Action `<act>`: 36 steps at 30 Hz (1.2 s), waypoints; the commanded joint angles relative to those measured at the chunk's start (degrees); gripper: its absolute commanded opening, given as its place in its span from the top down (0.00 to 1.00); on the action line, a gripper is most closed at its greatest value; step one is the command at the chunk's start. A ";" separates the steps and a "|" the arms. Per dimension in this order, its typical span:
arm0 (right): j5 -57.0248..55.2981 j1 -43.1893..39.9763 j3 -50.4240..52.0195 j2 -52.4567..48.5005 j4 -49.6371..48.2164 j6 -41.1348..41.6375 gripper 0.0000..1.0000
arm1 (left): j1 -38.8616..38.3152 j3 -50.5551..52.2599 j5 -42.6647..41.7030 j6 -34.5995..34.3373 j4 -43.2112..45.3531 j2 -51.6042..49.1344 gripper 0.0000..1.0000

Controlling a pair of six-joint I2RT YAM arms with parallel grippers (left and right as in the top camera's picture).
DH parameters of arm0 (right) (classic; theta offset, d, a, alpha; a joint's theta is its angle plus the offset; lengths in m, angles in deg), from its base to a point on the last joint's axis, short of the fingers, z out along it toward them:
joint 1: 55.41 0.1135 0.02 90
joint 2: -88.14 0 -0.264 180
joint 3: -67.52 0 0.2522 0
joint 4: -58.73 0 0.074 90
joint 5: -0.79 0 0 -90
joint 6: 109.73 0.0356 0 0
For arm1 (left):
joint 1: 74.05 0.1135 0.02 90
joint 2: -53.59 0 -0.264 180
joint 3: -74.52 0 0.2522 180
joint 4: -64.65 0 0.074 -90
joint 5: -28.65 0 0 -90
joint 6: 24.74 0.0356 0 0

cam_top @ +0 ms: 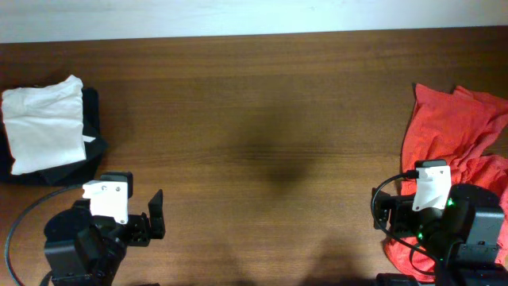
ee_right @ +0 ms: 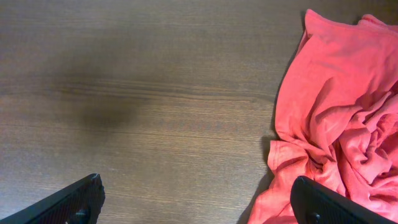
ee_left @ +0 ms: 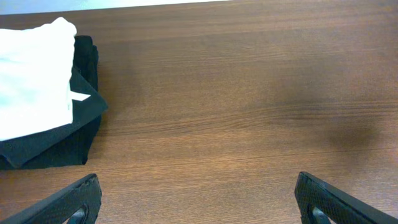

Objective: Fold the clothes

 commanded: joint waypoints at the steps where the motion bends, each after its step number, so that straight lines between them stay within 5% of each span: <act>1: -0.85 -0.37 0.44 0.22 0.07 0.48 0.01 | 0.09 0.42 0.22 -0.50 0.04 0.28 0.01; 9: -0.63 0.48 2.29 7.08 -3.93 0.44 0.01 | 0.09 0.42 0.22 -0.50 0.04 0.28 0.01; 18: 0.81 3.78 31.65 34.21 -33.14 -2.12 0.01 | 0.09 0.42 0.22 -0.50 0.04 0.28 0.01; 28: 2.03 3.80 54.80 34.93 -69.29 -2.60 0.01 | 0.09 0.42 0.22 -0.50 0.04 0.28 0.01; 36: -1.92 3.85 54.53 34.93 -59.30 -1.03 0.01 | 0.09 0.42 0.22 -0.50 0.04 0.28 0.01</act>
